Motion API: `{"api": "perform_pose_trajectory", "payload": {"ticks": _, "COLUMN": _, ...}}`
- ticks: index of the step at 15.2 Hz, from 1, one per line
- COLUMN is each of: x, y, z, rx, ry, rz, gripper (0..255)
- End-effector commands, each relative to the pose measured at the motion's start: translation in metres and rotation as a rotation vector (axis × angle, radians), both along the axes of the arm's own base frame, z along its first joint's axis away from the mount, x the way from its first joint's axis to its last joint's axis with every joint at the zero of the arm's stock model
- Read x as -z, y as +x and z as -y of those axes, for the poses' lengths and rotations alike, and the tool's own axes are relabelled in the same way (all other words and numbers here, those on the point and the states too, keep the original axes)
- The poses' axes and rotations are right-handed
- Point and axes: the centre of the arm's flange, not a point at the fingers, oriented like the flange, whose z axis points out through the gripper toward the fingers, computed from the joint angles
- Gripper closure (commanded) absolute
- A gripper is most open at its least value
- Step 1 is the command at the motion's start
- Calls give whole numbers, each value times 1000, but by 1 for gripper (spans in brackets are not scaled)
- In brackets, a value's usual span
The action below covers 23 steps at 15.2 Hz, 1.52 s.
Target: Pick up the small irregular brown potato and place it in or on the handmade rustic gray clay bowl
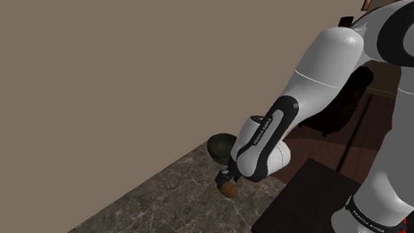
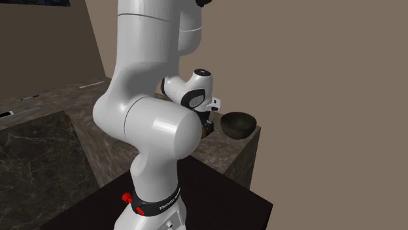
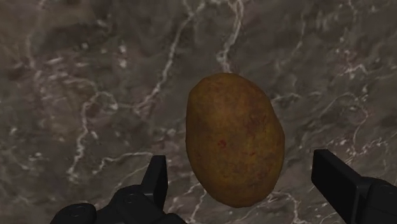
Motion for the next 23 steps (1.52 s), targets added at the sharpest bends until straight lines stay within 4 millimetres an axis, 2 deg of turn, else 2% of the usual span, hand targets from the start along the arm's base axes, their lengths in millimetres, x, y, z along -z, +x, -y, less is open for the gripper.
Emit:
{"api": "perform_pose_trajectory", "payload": {"ticks": 1, "x": 12, "y": 2, "z": -2, "rx": 0, "ry": 0, "rz": 0, "gripper": 0}}
{"api": "perform_pose_trajectory", "payload": {"ticks": 2, "x": 20, "y": 3, "z": -3, "rx": 0, "ry": 0, "rz": 0, "gripper": 0}}
{"api": "perform_pose_trajectory", "payload": {"ticks": 10, "x": 19, "y": 3, "z": -3, "rx": 0, "ry": 0, "rz": 0, "gripper": 0}}
{"api": "perform_pose_trajectory", "payload": {"ticks": 11, "x": 19, "y": 3, "z": -3, "rx": 0, "ry": 0, "rz": 0, "gripper": 255}}
{"api": "perform_pose_trajectory", "payload": {"ticks": 20, "x": 20, "y": 3, "z": -3, "rx": 0, "ry": 0, "rz": 0, "gripper": 255}}
{"api": "perform_pose_trajectory", "payload": {"ticks": 23, "x": 4, "y": 3, "z": -3, "rx": 0, "ry": 0, "rz": 0, "gripper": 255}}
